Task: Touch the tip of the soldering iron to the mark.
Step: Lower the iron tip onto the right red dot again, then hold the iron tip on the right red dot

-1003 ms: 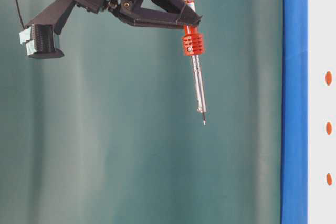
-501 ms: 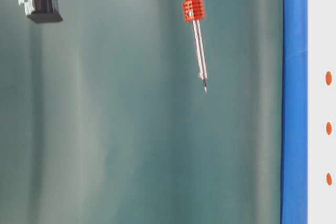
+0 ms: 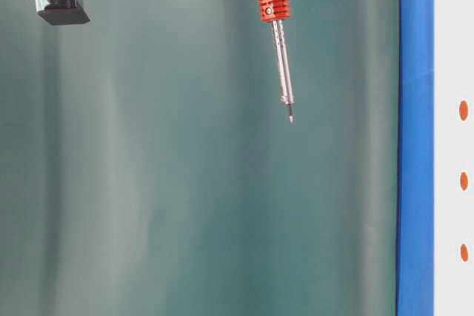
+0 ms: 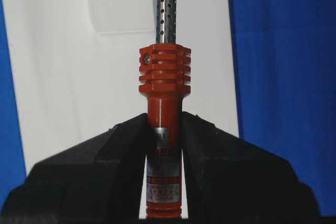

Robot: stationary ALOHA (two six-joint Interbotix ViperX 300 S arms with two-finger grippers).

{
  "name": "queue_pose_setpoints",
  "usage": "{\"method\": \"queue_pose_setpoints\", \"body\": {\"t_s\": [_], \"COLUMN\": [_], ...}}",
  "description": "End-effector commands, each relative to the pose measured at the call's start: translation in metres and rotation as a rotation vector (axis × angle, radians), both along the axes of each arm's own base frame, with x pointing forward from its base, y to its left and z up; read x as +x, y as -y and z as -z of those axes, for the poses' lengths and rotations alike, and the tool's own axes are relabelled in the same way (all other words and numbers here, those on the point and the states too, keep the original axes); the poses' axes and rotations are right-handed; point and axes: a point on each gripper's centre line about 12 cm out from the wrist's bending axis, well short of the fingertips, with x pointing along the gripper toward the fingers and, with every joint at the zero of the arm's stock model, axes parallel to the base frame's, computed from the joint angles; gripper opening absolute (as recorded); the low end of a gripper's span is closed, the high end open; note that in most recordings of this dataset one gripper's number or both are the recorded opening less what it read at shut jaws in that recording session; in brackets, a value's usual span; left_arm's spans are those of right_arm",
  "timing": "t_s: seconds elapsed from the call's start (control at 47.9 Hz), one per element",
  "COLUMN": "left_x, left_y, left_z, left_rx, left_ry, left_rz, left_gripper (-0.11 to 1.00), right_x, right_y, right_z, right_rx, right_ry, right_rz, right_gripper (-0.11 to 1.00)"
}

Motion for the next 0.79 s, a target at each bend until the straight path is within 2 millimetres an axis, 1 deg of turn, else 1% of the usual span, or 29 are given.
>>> {"method": "queue_pose_setpoints", "body": {"t_s": [0.0,0.104,0.23,0.501,0.648,0.773], "left_x": [0.001,0.001,0.001,0.001,0.001,0.001], "left_y": [0.000,0.000,0.000,0.000,0.000,0.000], "left_z": [-0.006,-0.006,-0.006,-0.006,-0.006,-0.006], "left_rx": [0.001,0.001,0.001,0.001,0.001,0.001], "left_ry": [0.022,0.018,0.022,0.020,0.018,0.020], "left_rz": [0.002,0.002,0.002,0.002,0.002,0.002], "left_gripper": [0.00,0.00,0.00,0.00,0.00,0.00], "right_x": [0.003,0.007,0.012,0.022,0.023,0.025], "right_y": [-0.002,-0.003,-0.003,-0.006,-0.006,-0.007], "right_z": [-0.002,0.011,0.033,0.071,0.089,0.098], "right_rx": [0.003,0.013,0.026,0.062,0.070,0.076], "right_ry": [0.010,-0.031,-0.079,-0.093,-0.116,-0.117], "right_rz": [-0.006,-0.008,-0.012,-0.027,-0.033,-0.035], "right_gripper": [0.06,0.06,0.06,0.06,0.06,0.06]}}
